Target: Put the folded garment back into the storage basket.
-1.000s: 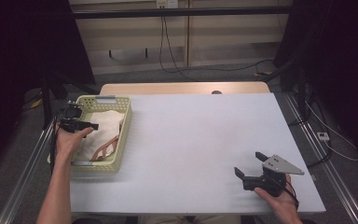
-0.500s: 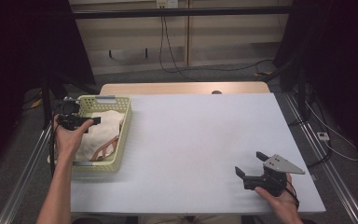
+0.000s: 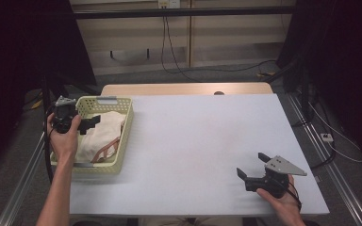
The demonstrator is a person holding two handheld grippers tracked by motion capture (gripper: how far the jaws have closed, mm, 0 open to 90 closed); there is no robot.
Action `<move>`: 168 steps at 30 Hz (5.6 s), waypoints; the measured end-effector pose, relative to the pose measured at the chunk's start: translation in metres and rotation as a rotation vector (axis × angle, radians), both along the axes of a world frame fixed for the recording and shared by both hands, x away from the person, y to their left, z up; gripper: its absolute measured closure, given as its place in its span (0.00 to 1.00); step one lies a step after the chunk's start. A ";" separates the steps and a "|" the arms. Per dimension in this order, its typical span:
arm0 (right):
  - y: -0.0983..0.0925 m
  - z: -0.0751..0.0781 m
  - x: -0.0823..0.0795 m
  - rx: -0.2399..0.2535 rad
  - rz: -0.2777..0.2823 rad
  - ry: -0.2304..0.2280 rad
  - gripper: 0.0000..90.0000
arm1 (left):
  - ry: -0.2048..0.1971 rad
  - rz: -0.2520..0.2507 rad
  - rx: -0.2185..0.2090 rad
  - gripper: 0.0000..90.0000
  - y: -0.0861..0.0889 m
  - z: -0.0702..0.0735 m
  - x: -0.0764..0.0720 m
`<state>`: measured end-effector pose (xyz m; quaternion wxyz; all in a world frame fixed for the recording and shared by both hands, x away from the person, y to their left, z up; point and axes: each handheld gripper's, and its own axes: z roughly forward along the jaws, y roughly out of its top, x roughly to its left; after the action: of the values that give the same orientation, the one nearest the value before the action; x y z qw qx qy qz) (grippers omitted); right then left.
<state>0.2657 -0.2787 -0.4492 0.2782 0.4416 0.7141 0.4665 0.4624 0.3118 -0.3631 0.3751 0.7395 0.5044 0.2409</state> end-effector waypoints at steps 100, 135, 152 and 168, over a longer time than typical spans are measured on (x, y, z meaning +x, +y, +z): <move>0.000 0.002 -0.004 0.000 -0.010 -0.012 0.04 | -0.165 -0.197 -0.085 0.05 -0.051 0.005 -0.098; 0.000 0.002 -0.005 -0.002 -0.001 -0.014 0.04 | -0.127 -0.408 -0.097 0.07 -0.138 -0.003 -0.103; 0.000 0.003 -0.005 -0.001 0.002 -0.015 0.04 | -0.115 -0.468 -0.063 0.08 -0.177 -0.029 -0.117; 0.000 0.002 -0.004 0.006 -0.001 -0.012 0.04 | -0.060 -0.466 -0.075 0.08 -0.177 -0.060 -0.119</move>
<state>0.2613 -0.2789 -0.4470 0.2815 0.4399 0.7108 0.4712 0.3437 0.1349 -0.4235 0.4625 0.8141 0.3173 0.1507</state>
